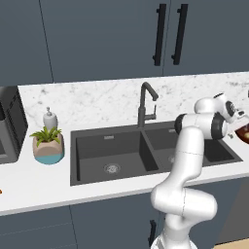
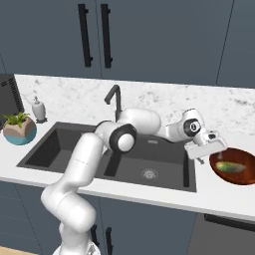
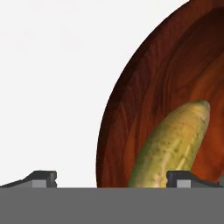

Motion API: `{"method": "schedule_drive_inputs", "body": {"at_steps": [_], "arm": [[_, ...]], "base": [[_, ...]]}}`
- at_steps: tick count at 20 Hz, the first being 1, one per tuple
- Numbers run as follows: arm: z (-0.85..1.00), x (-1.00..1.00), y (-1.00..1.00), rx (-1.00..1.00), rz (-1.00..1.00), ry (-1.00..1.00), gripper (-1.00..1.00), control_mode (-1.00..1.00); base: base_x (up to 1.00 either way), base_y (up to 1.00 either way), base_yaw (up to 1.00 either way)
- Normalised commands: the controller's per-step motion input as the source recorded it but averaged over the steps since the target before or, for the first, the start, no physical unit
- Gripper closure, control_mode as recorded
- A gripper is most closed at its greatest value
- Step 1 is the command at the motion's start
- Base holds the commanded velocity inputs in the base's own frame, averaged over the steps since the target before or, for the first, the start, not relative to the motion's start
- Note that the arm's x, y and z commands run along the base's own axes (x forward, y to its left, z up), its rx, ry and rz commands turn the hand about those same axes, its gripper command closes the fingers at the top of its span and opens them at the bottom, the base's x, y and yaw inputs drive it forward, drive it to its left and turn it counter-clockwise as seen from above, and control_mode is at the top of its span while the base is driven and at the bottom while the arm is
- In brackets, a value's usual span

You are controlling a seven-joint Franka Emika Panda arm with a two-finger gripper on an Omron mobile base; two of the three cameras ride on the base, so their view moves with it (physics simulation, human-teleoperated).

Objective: Pick the cucumber from the sink and place it in the bowl. Then pick the bowl and place it in the microwave. Then close the microwave door and press the start button.

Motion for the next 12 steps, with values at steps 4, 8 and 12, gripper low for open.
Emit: {"method": "schedule_drive_inputs", "body": {"at_steps": [4,8,12], "arm": [[-0.14,0.00,-0.27,0.00,0.10,0.01,-1.00,-1.00],[-0.22,0.00,-0.08,0.00,0.08,0.02,1.00,-1.00],[-0.09,0.00,0.00,0.00,0.06,0.00,1.00,-1.00]], "base": [[0.00,0.00,0.00],[0.00,0.00,0.00],[0.00,0.00,0.00]]}}
